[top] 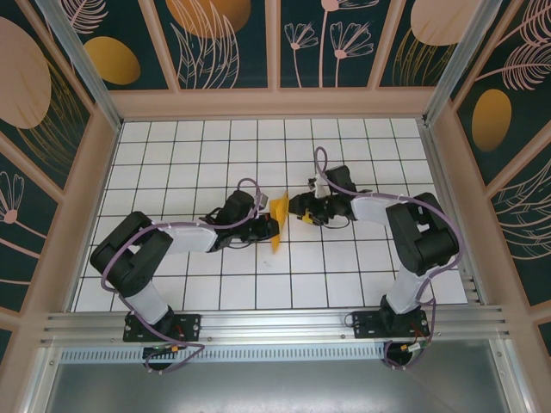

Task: Fold a paper plane with a square sheet of paper (fold left side to right side)
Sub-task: Fold the wing for the fifth time at the center of the table.

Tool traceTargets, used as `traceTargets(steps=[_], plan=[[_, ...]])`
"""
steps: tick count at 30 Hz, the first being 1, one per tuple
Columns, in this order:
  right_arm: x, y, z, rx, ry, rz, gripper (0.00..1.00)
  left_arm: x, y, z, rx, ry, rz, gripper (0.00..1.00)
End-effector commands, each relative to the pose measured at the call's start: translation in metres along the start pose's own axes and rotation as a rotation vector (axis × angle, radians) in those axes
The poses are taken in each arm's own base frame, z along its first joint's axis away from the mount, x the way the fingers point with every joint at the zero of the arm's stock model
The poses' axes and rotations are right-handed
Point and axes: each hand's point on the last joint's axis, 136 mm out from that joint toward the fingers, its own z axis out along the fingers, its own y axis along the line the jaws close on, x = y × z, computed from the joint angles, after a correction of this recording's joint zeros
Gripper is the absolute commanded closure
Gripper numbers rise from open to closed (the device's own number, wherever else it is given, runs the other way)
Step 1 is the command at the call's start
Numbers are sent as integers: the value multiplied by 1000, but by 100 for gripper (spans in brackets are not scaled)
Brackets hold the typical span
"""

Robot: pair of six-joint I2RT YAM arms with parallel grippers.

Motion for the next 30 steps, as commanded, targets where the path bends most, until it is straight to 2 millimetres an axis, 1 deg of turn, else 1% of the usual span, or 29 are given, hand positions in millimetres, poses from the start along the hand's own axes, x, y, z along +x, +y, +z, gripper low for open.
traceTargets(steps=[1,3,5,6,9,12,18,19,27,30], plan=[[-10,3,6,22,-20,-11,37,-3,-11,1,78,-1,-16,100],[-8,1,10,37,-8,0,37,-4,-10,2,91,-2,-30,100],[-9,0,13,46,-6,1,38,-6,-14,1,115,-7,-36,100],[-9,0,15,45,-4,2,38,-3,-6,8,100,10,-50,100],[-10,-1,19,53,2,5,38,0,-4,12,110,23,-66,100],[-9,-5,22,72,10,13,43,0,-1,14,109,24,-76,100],[-5,-12,28,105,37,29,49,1,3,16,111,23,-97,100],[-4,-14,29,110,43,31,51,2,4,17,110,24,-100,100],[0,-21,37,147,67,56,56,2,7,18,116,22,-114,100],[1,-25,39,166,72,73,57,0,6,17,118,16,-110,94]])
